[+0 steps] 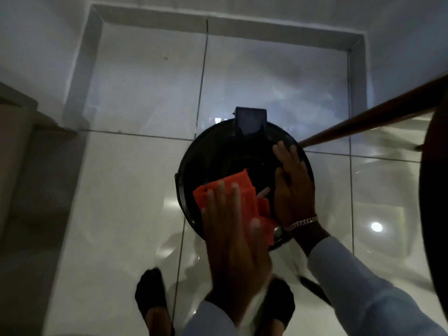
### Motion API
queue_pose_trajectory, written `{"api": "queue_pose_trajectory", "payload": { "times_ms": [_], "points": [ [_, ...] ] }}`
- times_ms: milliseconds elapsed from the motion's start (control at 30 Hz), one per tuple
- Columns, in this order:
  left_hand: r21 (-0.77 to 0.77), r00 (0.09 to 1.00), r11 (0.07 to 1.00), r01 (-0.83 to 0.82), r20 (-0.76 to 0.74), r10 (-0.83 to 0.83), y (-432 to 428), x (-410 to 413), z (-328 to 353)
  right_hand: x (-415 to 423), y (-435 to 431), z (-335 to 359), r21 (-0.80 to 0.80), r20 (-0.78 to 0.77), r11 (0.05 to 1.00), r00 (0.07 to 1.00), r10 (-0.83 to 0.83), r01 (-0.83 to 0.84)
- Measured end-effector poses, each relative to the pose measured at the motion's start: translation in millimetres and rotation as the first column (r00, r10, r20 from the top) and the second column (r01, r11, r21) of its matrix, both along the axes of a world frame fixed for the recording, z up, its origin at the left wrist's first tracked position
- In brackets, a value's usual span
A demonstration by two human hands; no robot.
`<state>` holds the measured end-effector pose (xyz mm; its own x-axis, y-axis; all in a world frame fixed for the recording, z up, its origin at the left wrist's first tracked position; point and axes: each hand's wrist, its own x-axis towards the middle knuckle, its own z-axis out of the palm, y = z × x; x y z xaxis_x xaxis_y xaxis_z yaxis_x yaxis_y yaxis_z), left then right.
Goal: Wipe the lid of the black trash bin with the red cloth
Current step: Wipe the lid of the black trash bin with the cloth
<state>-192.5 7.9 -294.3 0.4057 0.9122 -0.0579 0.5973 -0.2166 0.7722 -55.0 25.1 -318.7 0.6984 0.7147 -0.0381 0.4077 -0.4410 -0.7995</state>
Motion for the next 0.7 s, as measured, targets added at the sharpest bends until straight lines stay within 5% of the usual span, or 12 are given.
{"api": "queue_pose_trajectory", "payload": {
  "times_ms": [100,200,300,400,500,600,700],
  "points": [
    [0.073,0.983,0.997,0.015,0.181,-0.029,73.9,-4.5,13.4,-22.2,-12.2,19.1,0.124,0.069,0.992,0.997,-0.023,0.014],
    [0.057,0.935,0.938,0.343,0.076,-0.347,143.6,19.8,10.0,-74.6,-23.7,19.5,-0.063,0.219,0.964,0.938,0.267,-0.259],
    [0.079,0.606,0.608,0.79,-0.259,-0.752,174.7,44.5,-14.2,-108.4,-28.4,4.8,-0.321,0.352,0.896,0.839,0.414,-0.308],
    [0.172,0.414,0.38,0.909,-0.475,-0.776,186.9,52.3,-31.7,-105.5,-35.8,-10.3,-0.41,0.409,0.873,0.803,0.434,-0.263],
    [0.214,0.407,0.347,0.913,-0.467,-0.785,186.5,51.3,-35.8,-94.4,-57.5,-15.1,-0.37,0.386,0.919,0.877,0.288,-0.139],
    [0.207,0.412,0.356,0.911,-0.474,-0.778,188.5,52.9,-41.2,-81.6,-66.9,-12.7,-0.254,0.291,0.961,0.956,-0.027,0.105],
    [0.208,0.441,0.389,0.898,-0.433,-0.786,185.9,51.1,-42.8,-95.9,-57.7,-5.7,-0.209,0.113,0.894,0.918,-0.38,0.396]
  ]
}}
